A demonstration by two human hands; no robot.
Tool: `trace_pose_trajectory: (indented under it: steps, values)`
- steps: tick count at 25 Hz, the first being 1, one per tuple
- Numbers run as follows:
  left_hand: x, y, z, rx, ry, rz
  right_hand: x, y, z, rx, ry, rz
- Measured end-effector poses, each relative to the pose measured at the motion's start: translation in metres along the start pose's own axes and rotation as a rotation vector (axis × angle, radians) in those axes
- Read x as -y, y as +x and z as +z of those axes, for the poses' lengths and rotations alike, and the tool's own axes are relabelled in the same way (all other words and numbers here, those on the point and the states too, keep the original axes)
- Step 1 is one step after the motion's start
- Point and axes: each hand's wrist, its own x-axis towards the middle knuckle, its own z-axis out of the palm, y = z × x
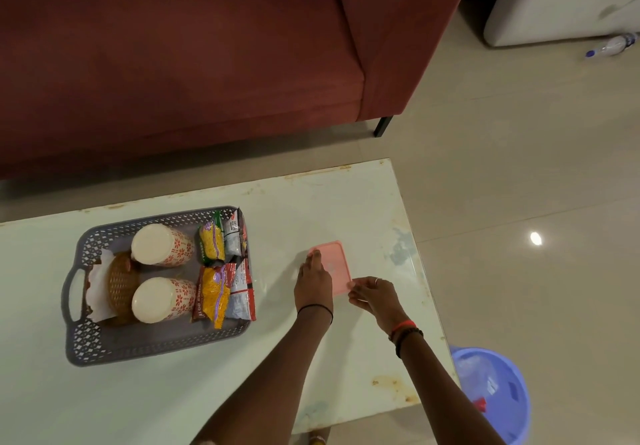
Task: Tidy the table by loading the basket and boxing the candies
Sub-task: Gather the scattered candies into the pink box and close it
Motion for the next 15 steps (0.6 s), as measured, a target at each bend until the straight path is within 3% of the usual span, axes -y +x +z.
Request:
trace_pose_trajectory:
  steps: [8, 13, 15]
  values:
    - [0.007, -0.003, 0.002, -0.002, 0.040, 0.069, 0.010, 0.004, 0.009, -0.110, -0.153, 0.018]
    - [0.025, -0.007, 0.002, 0.010, -0.009, 0.160, 0.025, 0.008, 0.003, 0.010, -0.240, -0.012]
    - [0.030, -0.010, 0.004, -0.003, -0.135, 0.160, 0.026, 0.009, 0.008, 0.034, -0.233, -0.032]
